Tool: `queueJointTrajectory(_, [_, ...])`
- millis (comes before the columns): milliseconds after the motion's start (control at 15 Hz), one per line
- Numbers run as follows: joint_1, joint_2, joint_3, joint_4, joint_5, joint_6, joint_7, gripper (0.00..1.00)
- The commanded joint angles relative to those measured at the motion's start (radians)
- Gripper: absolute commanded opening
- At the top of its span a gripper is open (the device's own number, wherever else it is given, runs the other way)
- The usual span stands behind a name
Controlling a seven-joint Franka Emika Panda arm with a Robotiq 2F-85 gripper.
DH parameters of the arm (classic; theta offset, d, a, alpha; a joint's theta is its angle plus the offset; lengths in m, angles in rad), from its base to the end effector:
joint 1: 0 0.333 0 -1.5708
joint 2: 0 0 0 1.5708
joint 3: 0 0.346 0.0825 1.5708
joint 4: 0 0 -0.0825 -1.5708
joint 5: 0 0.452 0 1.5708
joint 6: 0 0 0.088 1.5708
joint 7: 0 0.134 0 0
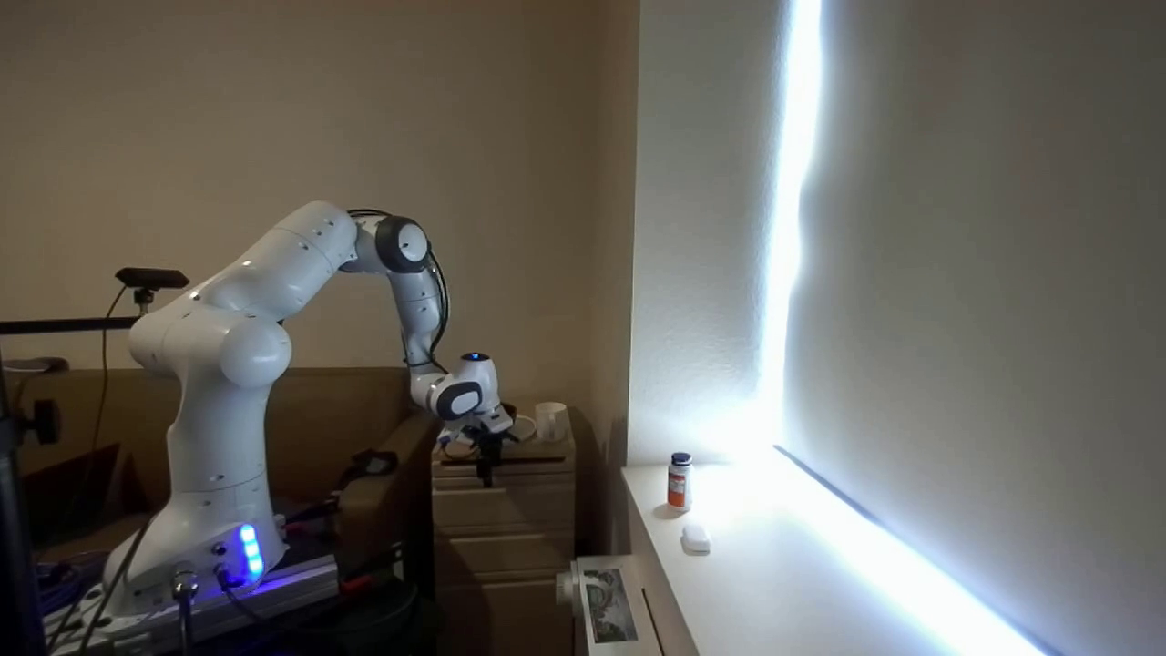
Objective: Open the top drawer.
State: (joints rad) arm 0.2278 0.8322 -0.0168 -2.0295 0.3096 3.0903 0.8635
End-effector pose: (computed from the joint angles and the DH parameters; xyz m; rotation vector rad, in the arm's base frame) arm 0.6195 0.1065 -0.0179 -2.6479 1.3668 -0.2627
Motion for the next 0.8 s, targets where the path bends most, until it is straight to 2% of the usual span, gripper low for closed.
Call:
queueJointTrajectory(0, [-0.084, -0.001, 0.090, -0.082, 0.056, 0.215, -0.053, 1.00])
queueJointTrajectory(200, [-0.183, 0.021, 0.189, -0.097, 0.027, 0.304, -0.088, 1.00])
queueJointTrajectory(267, [-0.104, 0.020, 0.120, -0.073, 0.067, 0.256, -0.071, 1.00])
queueJointTrajectory(467, [-0.155, 0.023, 0.172, -0.079, 0.064, 0.281, -0.095, 1.00])
queueJointTrajectory(733, [-0.222, 0.050, 0.240, -0.030, -0.015, 0.264, -0.168, 1.00])
